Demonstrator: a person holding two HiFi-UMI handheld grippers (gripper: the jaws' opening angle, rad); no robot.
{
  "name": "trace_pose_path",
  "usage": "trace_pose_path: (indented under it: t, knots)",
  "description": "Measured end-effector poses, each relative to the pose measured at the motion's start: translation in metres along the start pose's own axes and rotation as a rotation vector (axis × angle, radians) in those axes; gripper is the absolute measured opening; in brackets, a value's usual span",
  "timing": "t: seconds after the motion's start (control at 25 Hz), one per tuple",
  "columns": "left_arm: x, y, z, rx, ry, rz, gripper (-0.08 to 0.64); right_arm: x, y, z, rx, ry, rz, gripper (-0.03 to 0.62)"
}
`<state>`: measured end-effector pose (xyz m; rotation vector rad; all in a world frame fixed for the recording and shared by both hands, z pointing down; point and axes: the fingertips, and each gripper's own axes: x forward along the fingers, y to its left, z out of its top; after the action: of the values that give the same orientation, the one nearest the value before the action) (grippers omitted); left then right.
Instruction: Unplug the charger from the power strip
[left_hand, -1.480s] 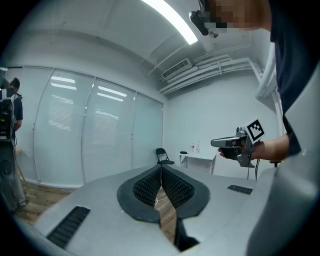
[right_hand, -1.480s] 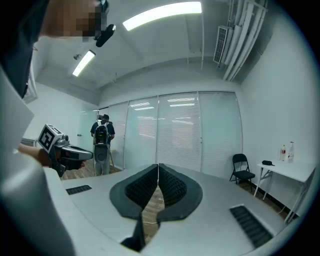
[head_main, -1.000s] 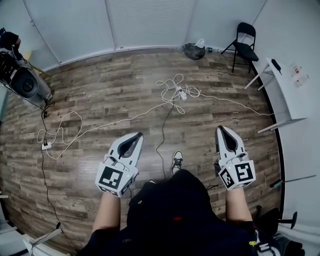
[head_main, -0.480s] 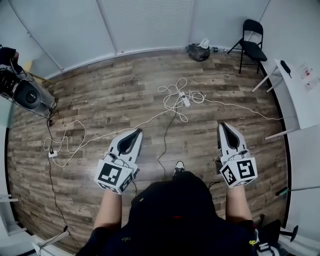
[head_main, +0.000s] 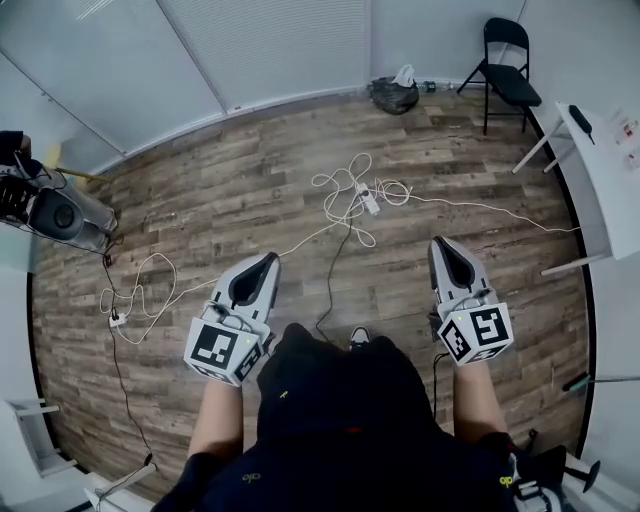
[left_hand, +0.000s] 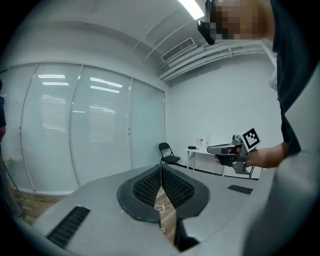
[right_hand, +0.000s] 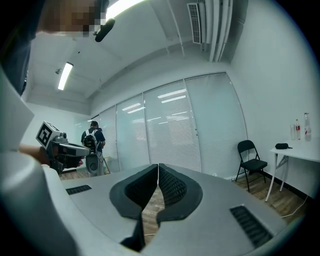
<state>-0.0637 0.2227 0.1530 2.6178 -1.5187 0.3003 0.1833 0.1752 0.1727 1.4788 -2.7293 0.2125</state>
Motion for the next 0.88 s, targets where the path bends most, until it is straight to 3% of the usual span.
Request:
trace_pose_path:
  t: [0.44, 0.88]
  knots:
    - [0.089, 0.034, 0.006, -0.028, -0.011, -0.073, 0.023, 0.052, -0.057, 0.000, -0.024, 0.037, -0.066, 0.023]
    - [0.218, 0.157, 0.005, -0.070, 0.022, -0.217, 0.023, 0.195, -0.078, -0.007, -0.002, 0.104, -0.169, 0.023]
